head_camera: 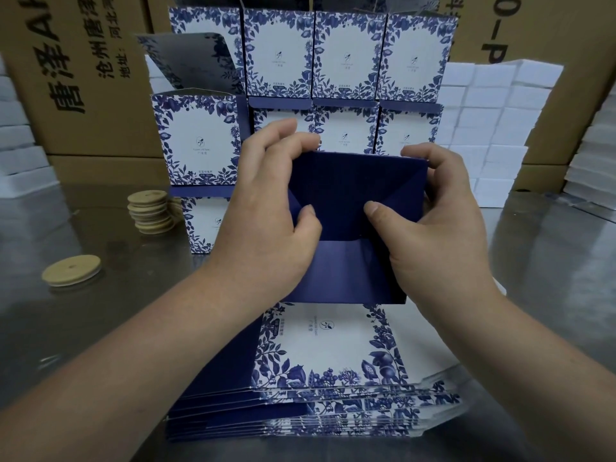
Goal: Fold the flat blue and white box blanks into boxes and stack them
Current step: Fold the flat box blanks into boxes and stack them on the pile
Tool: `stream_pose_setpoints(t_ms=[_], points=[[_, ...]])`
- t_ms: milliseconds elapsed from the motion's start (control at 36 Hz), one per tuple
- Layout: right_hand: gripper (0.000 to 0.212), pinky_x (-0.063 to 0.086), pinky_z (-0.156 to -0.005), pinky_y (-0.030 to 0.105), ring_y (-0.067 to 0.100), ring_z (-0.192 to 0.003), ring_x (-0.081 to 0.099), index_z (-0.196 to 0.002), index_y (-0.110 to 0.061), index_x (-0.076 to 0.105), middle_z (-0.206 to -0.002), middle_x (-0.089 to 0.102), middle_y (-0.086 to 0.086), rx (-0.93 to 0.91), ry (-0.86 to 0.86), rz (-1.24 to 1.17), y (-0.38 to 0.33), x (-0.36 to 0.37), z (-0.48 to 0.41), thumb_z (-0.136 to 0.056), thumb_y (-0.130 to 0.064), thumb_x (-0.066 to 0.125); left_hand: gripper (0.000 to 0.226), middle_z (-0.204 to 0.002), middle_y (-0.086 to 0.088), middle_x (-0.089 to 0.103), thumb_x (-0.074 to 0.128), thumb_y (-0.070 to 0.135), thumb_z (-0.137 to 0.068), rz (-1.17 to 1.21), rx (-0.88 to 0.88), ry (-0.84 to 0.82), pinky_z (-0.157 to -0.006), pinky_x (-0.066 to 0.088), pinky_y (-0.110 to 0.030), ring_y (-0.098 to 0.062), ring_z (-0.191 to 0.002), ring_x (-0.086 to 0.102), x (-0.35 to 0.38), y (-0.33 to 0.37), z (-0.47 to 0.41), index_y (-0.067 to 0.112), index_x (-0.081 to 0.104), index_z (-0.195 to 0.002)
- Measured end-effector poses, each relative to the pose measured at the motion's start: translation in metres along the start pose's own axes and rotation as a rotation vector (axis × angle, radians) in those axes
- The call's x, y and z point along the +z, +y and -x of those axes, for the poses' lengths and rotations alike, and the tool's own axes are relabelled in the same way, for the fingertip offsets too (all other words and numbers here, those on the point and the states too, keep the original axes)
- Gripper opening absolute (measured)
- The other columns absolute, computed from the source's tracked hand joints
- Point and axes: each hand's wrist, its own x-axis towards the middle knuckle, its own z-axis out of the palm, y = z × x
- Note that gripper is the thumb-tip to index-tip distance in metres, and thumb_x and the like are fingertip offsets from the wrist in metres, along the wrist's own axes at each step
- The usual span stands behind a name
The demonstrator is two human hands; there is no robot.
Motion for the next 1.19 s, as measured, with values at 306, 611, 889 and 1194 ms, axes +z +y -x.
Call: stream_pose_setpoints(t_ms=[306, 611, 889, 1194], points=[[0.042, 0.050, -0.065, 0.013, -0.006, -0.081, 0.062, -0.096, -0.046, 0.046, -0.094, 0.062, -0.029, 0.001, 0.012, 0.040, -0.0003, 0.0001, -0.0005, -0.075, -0.014, 0.063, 0.054, -0.130, 0.001, 0.031, 0.054, -0.008, -0.073, -0.009, -0.005, 0.010, -0.095, 0.018, 0.005, 0.007, -0.113, 0.029, 0.0005, -0.0002, 0.0002, 0.006, 0.048, -0.125], [0.038, 0.050, -0.068, 0.021, -0.005, -0.081, 0.062, -0.093, -0.047, 0.046, -0.089, 0.061, -0.034, 0.012, 0.020, 0.065, -0.0013, 0.0004, -0.0023, -0.070, -0.020, 0.060, 0.053, -0.129, 0.001, 0.031, 0.055, -0.007, -0.073, -0.021, 0.001, 0.009, -0.096, 0.019, 0.004, 0.006, -0.114, 0.028, 0.0002, 0.0004, 0.0004, 0.008, 0.049, -0.124], [0.038, 0.052, -0.071, 0.027, -0.005, -0.079, 0.061, -0.092, -0.048, 0.045, -0.089, 0.061, -0.034, 0.013, 0.034, 0.095, -0.0015, 0.0007, -0.0019, -0.069, -0.021, 0.061, 0.054, -0.130, 0.002, 0.031, 0.057, -0.008, -0.073, -0.032, -0.002, 0.015, -0.096, 0.020, 0.004, 0.007, -0.113, 0.028, 0.0005, 0.0010, 0.0006, 0.008, 0.050, -0.124], [0.037, 0.053, -0.073, 0.030, -0.005, -0.076, 0.060, -0.091, -0.048, 0.045, -0.085, 0.060, -0.034, 0.028, 0.044, 0.120, -0.0023, 0.0004, -0.0022, -0.068, -0.023, 0.061, 0.053, -0.129, 0.001, 0.032, 0.057, -0.008, -0.073, -0.033, 0.000, 0.021, -0.097, 0.019, 0.004, 0.008, -0.113, 0.028, 0.0009, 0.0014, 0.0007, 0.008, 0.050, -0.123]])
